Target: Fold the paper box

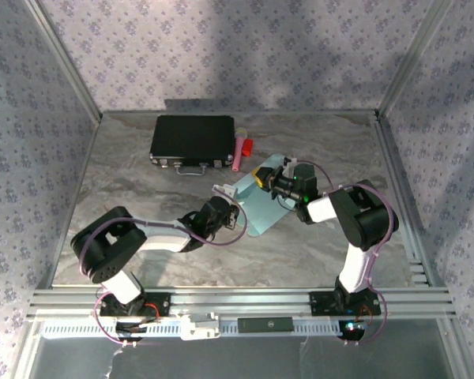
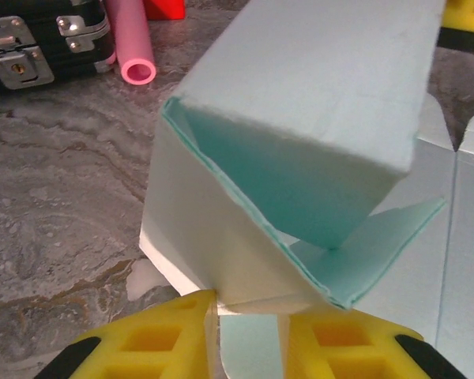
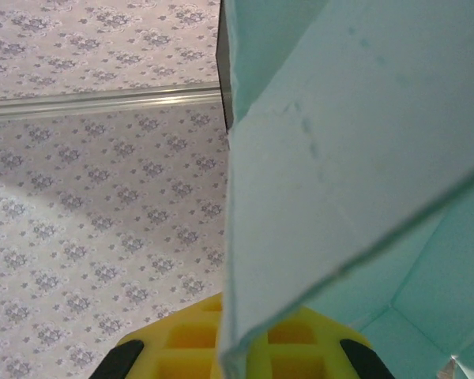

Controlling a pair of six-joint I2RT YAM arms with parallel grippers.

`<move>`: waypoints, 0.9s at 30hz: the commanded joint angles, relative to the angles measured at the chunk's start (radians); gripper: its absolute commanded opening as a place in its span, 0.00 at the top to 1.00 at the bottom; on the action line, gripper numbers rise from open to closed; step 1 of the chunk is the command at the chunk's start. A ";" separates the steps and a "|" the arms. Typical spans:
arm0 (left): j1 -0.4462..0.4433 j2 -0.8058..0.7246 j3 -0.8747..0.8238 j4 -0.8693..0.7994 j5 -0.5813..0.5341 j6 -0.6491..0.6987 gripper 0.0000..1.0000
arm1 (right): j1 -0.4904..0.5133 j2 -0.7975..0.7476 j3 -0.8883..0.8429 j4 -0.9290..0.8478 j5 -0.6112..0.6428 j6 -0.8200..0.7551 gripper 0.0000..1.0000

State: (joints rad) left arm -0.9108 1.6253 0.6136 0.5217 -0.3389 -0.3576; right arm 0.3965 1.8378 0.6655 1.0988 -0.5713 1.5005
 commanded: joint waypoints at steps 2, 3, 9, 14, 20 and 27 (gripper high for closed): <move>0.002 0.011 0.043 0.049 -0.091 -0.033 0.70 | 0.027 0.002 -0.001 -0.053 0.016 0.008 1.00; 0.003 0.009 0.040 0.052 -0.101 -0.036 0.69 | 0.030 0.000 0.005 -0.068 0.019 0.008 1.00; 0.012 -0.021 0.003 0.093 -0.055 -0.041 0.67 | 0.034 0.000 0.032 -0.164 0.045 0.005 1.00; 0.091 -0.052 -0.033 0.066 0.081 -0.097 0.64 | 0.052 0.031 0.075 -0.163 0.073 -0.047 1.00; 0.137 -0.076 -0.032 0.019 0.148 -0.074 0.64 | 0.064 0.103 0.079 -0.017 0.096 -0.038 1.00; 0.167 -0.068 -0.037 0.029 0.149 -0.076 0.64 | 0.084 0.154 0.113 0.012 0.114 -0.036 1.00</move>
State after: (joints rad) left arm -0.7612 1.5799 0.5781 0.5205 -0.1963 -0.4290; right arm 0.4656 1.9499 0.7696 1.1370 -0.4629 1.4853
